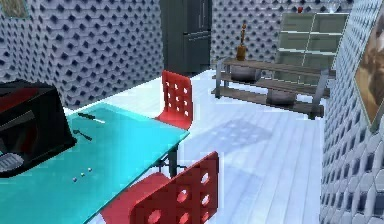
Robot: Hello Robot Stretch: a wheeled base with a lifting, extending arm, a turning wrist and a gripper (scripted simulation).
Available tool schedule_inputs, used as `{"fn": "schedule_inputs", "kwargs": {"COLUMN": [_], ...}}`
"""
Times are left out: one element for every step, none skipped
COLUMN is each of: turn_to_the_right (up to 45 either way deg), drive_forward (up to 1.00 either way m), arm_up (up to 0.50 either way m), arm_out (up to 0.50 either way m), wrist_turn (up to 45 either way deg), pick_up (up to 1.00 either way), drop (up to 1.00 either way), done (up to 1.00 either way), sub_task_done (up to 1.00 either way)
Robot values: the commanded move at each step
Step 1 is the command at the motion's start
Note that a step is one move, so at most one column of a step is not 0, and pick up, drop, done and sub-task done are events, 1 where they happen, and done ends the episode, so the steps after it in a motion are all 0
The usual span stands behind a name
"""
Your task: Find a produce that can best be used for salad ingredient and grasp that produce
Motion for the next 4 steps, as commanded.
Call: {"fn": "schedule_inputs", "kwargs": {"turn_to_the_right": [0.0,-45.0,-45.0,-45.0], "drive_forward": [0.25,0.00,0.00,0.00], "arm_up": [0.00,0.00,0.00,0.00], "arm_out": [0.00,0.00,0.00,0.00], "wrist_turn": [0.0,0.0,0.0,0.0], "pick_up": [0.00,0.00,0.00,0.00], "drop": [0.00,0.00,0.00,0.00], "done": [0.00,0.00,0.00,0.00], "sub_task_done": [0.00,0.00,0.00,0.00]}}
